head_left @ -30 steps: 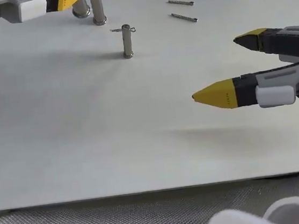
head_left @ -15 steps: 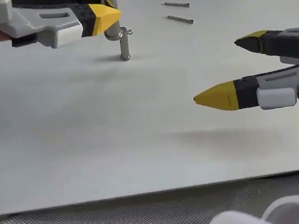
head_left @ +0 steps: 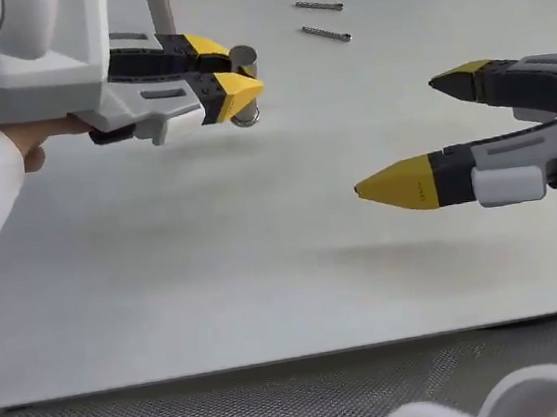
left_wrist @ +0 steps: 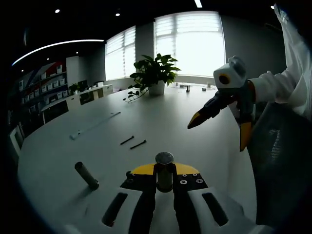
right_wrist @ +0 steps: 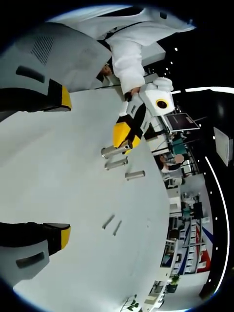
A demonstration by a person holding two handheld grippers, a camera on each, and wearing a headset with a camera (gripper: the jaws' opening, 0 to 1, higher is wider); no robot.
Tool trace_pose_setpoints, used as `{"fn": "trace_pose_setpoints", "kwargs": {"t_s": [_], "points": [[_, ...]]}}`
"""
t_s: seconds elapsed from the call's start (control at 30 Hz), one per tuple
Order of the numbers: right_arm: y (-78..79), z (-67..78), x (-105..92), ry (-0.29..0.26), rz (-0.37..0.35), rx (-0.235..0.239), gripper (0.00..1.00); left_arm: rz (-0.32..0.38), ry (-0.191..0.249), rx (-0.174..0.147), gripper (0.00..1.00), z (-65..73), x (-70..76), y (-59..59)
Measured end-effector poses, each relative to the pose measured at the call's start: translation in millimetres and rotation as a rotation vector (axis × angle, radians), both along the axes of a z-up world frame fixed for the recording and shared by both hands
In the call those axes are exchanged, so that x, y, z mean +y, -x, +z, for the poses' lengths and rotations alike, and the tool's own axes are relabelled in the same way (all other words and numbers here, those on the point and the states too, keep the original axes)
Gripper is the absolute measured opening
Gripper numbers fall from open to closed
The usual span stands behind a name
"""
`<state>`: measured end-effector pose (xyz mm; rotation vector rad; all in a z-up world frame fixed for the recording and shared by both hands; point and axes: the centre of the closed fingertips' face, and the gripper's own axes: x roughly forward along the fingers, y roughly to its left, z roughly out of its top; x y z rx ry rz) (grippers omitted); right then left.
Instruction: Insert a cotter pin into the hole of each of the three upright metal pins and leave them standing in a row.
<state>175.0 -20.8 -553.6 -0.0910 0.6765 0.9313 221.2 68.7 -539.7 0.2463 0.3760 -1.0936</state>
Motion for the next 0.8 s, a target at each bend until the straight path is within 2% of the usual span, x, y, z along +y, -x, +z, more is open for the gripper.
{"fn": "trace_pose_setpoints", "kwargs": {"t_s": [0.07, 0.13, 0.27, 0.4, 0.53, 0.6, 0.7, 0.8], "points": [[-0.6, -0.1, 0.2, 0.000, 0.001, 0.001, 0.93, -0.003, -0.010, 0.008, 0.10, -4.9, -0.9, 1.8], [-1.0, -0.2, 0.5, 0.001, 0.005, 0.000, 0.93, -0.019, -0.024, 0.003, 0.10, -3.3, -5.2, 5.9], [-0.6, -1.0, 1.2, 0.001, 0.008, 0.006, 0.93, -0.039, -0.022, 0.022, 0.10, -12.7, -6.5, 10.4], [0.6, -1.9, 1.5, 0.002, 0.012, 0.011, 0.93, -0.060, -0.020, 0.018, 0.10, -18.6, -7.8, 13.4], [1.6, -3.6, 1.6, 0.006, 0.014, 0.015, 0.93, -0.081, -0.036, 0.013, 0.10, -21.0, -10.5, 19.2], [2.0, -3.6, 1.9, 0.005, 0.013, 0.015, 0.93, -0.074, -0.039, 0.023, 0.10, -21.8, -10.8, 21.0], [2.6, -3.7, 2.2, 0.002, 0.010, 0.016, 0.93, -0.073, -0.048, 0.014, 0.10, -23.5, -8.9, 23.3], [3.0, -3.1, 3.4, -0.022, 0.002, 0.026, 0.93, -0.085, -0.065, 0.006, 0.10, -27.5, -9.5, 26.4]]}}
